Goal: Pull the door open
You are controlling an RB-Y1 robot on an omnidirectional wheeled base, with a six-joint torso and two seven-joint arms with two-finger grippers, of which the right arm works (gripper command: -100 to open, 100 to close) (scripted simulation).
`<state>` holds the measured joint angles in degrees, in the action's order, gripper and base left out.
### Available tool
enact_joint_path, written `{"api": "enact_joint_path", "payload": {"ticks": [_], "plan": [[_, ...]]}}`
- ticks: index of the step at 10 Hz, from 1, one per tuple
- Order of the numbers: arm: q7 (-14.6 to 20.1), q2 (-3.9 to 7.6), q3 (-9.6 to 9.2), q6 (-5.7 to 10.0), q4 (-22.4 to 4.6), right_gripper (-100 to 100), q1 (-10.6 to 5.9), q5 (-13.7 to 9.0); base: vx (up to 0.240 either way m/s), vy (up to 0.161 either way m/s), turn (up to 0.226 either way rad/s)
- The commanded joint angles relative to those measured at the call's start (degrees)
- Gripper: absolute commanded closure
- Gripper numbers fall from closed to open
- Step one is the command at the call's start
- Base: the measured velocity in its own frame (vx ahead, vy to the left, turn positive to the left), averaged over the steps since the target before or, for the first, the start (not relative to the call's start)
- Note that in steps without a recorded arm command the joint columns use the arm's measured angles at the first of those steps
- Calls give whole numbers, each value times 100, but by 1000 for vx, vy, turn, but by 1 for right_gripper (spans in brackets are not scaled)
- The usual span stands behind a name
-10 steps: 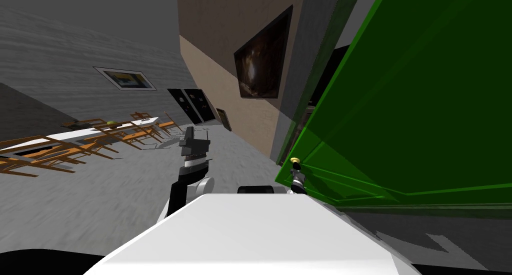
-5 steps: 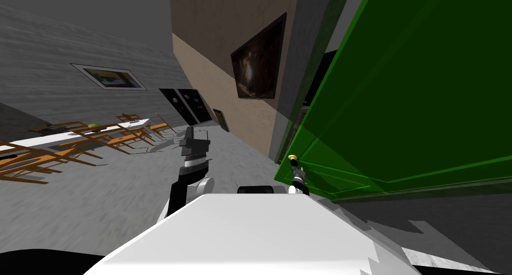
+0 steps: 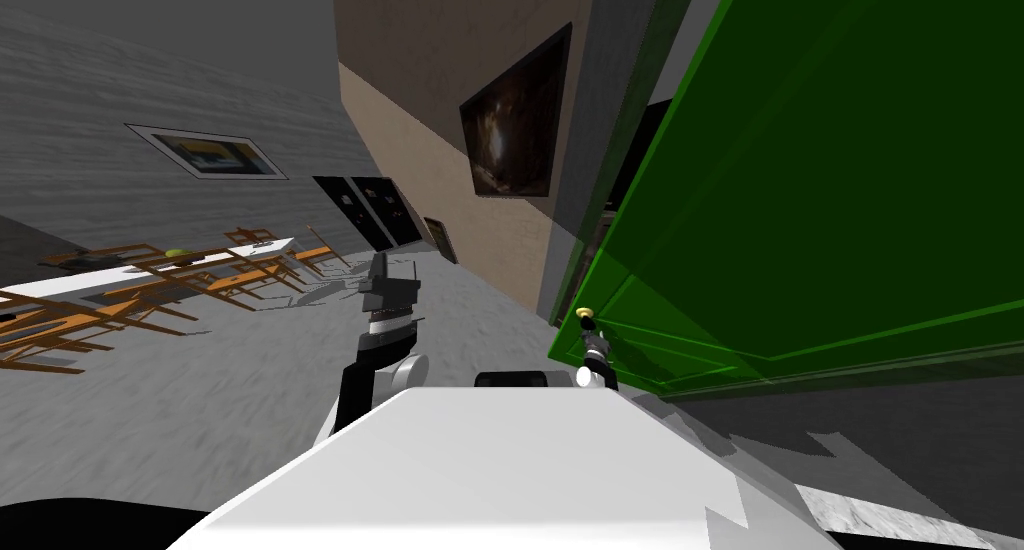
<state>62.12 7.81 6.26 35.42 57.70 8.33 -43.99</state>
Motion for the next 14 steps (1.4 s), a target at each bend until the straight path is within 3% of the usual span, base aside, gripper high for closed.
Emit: {"api": "enact_joint_path", "payload": {"ticks": [1,3,4,6,7,8,9,14], "plan": [[33,2,-69,30,23,-100,-182,32,-7,10,-18],[33,2,-69,30,23,-100,-182,32,-2,3,4],[-41,18,-8,-164,94,-100,-260,-6,-20,20,-62],[-41,18,-8,-164,94,-100,-260,-6,-10,17,-12],[-97,29,37,-311,146,-100,-319,-35,-4,12,-52],[-127,27,104,-331,67,-100,-163,-61,2,-19,-60],[-127,27,104,-331,67,100,-163,-61,5,-16,40],[-127,27,104,-331,67,100,-163,-61,1,8,2]]}}
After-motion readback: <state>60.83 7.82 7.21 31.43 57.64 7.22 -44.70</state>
